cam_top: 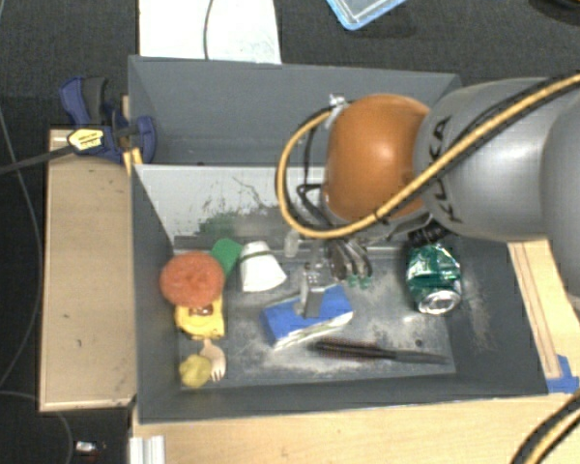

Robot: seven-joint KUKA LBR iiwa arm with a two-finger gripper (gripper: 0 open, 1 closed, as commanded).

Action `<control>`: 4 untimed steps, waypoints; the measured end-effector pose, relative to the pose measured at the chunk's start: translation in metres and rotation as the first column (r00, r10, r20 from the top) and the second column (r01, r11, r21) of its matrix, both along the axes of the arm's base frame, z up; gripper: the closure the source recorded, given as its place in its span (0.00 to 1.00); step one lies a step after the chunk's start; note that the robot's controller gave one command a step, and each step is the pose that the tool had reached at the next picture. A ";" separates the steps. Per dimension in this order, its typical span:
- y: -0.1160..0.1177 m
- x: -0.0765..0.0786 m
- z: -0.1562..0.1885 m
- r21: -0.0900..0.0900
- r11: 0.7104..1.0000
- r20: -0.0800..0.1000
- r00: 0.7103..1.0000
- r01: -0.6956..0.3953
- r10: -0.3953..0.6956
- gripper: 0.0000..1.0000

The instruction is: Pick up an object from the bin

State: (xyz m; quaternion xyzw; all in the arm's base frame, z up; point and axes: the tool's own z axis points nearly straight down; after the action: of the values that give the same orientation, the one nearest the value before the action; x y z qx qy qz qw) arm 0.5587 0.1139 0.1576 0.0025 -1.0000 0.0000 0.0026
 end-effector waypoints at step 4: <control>-0.032 -0.023 -0.007 0.000 0.959 0.014 0.959 -0.282 0.282 0.00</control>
Offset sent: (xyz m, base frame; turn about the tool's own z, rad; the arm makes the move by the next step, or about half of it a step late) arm -0.0566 -0.0503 -0.0584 0.1198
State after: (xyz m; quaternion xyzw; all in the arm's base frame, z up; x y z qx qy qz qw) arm 0.5352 0.0817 0.1505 0.1449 -0.9894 -0.0005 -0.0043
